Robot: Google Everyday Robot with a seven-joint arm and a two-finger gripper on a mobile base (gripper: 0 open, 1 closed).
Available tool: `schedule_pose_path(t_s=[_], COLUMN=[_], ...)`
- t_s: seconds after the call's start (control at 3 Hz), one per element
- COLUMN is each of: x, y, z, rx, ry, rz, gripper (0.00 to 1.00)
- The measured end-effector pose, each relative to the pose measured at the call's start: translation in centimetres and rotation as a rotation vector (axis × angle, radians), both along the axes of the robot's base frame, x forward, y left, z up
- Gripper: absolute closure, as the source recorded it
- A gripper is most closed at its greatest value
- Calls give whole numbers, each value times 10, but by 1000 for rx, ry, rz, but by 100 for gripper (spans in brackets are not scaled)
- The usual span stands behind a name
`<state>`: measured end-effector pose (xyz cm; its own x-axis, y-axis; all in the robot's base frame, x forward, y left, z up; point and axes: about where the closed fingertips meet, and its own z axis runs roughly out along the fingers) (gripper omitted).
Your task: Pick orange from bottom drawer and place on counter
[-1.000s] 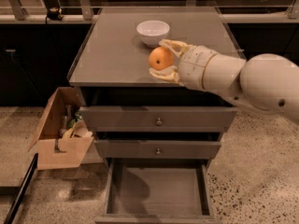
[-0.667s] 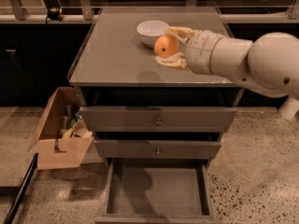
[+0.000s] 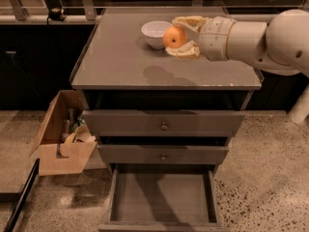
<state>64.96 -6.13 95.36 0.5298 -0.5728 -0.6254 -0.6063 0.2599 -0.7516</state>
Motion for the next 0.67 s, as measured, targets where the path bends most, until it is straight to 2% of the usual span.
schedule_pose_path(t_s=[0.33, 0.67], x=[12, 27], y=[-4, -14], z=[-6, -19], rx=[21, 28], ry=[28, 60], rz=[44, 33], gripper=[100, 100])
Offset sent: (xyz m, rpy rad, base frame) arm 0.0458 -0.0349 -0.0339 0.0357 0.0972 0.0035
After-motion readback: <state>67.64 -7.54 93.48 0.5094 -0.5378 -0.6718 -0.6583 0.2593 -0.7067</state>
